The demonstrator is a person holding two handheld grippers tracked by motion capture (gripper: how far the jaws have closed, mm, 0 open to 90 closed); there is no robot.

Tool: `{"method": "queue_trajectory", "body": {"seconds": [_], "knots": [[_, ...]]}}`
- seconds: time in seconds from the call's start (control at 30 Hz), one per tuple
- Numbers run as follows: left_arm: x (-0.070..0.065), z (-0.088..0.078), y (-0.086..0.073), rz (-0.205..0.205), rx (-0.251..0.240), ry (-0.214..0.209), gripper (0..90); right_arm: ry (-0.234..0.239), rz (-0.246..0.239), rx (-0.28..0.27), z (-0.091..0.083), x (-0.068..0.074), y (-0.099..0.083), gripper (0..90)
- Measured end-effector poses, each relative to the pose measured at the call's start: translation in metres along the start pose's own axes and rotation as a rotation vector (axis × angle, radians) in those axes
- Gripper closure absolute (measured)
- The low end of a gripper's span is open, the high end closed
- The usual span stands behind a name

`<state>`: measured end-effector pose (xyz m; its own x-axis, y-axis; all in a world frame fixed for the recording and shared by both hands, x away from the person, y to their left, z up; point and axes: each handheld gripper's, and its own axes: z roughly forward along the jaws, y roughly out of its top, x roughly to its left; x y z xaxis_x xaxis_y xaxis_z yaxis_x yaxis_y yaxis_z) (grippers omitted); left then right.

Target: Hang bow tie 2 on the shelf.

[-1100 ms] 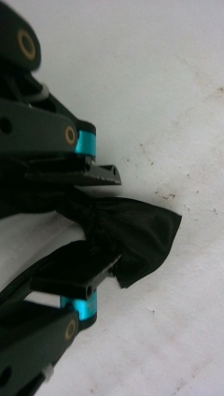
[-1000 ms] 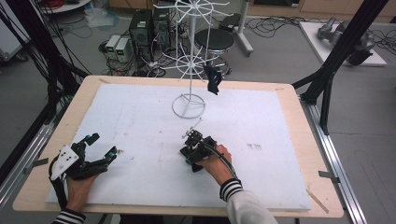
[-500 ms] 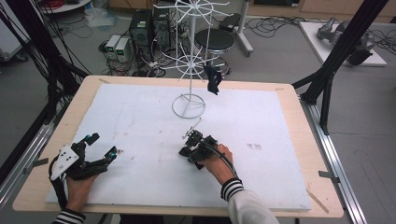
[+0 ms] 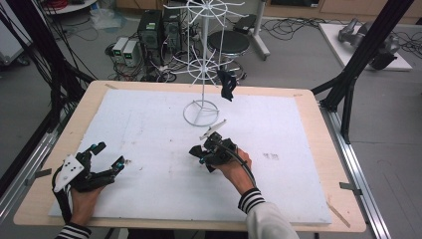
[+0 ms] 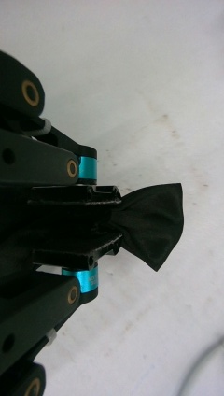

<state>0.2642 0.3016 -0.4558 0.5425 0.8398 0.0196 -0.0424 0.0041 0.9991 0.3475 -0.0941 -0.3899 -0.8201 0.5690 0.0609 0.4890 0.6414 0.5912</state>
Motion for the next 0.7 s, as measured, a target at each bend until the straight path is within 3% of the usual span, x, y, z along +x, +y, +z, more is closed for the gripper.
{"method": "queue_trajectory", "body": {"seconds": [0.13, 0.27, 0.53, 0.7], "knots": [[0.000, 0.000, 0.000, 0.000, 0.000, 0.000, 15.8, 0.005, 0.000, -0.068, -0.009, -0.003, 0.000, 75.5], [0.000, 0.000, 0.000, 0.001, 0.000, 0.001, 15.8, 0.040, 0.011, -0.157, -0.018, -0.007, 0.001, 75.5], [0.000, 0.000, 0.000, 0.001, 0.000, 0.000, 15.8, 0.033, -0.007, -0.292, -0.041, -0.011, 0.010, 75.5], [0.000, 0.000, 0.000, 0.001, 0.001, 0.000, 15.8, 0.034, 0.006, -0.358, -0.053, -0.014, 0.015, 75.5]]}}
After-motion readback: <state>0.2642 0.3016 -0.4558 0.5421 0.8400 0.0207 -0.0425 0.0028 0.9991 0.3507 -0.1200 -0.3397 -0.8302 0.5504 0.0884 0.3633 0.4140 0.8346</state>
